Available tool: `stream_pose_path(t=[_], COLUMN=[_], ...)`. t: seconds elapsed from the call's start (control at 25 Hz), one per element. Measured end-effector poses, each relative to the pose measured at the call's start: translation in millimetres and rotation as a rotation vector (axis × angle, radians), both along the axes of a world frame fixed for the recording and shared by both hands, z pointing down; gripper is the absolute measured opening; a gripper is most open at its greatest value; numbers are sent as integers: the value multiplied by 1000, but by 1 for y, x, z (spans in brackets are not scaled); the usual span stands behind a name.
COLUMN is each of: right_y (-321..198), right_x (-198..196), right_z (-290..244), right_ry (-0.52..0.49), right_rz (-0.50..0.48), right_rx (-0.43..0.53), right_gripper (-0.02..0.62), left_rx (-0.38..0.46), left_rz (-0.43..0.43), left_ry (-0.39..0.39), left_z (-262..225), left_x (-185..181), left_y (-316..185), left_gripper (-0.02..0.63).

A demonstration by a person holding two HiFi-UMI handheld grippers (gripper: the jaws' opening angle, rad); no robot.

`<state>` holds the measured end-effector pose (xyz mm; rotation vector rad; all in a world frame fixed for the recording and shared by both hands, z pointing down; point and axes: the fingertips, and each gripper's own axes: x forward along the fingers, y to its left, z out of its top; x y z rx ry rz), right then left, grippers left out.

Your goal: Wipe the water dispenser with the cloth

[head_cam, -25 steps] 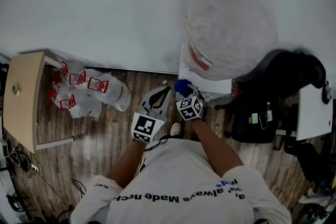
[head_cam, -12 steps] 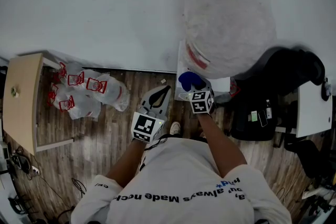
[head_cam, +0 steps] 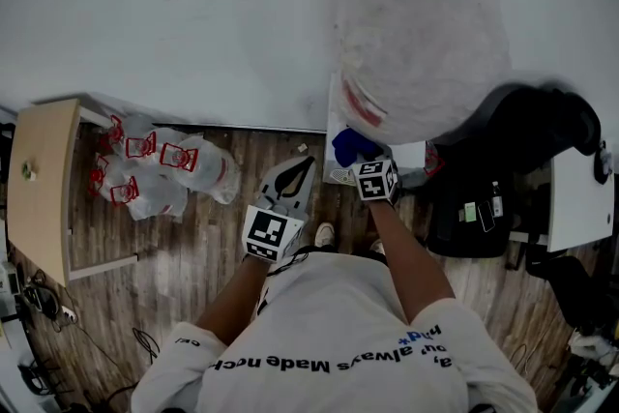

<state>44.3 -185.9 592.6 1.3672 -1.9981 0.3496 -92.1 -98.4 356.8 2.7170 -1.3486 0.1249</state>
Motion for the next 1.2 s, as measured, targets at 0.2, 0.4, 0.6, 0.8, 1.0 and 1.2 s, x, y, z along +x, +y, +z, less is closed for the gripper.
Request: stream_pose_path(t=[0.2, 0.4, 0.6, 0.8, 1.0, 1.2], right_y=[10, 25, 37, 42, 43, 27], right_x=[3, 5, 9, 10, 30, 72], right_z=[0, 1, 4, 6, -17, -33], right_ry=[8, 4, -4, -25, -96, -86], right_rz=[-15, -28, -24, -18, 43, 139], right_rx=[8, 3, 4, -18, 73, 124], right_gripper=[81, 81, 81, 81, 83, 82], left_rx=[-7, -15, 8, 10, 7, 4], left_rz=[9, 12, 17, 28, 28, 28], left_ry=[-2, 1, 6, 7, 9, 8], left_z=[1, 1, -3, -4, -3, -1], left_x=[4, 6, 9, 13, 12, 12], left_y=[3, 2, -1, 1, 1, 2], left_gripper=[18, 18, 18, 18, 18, 18])
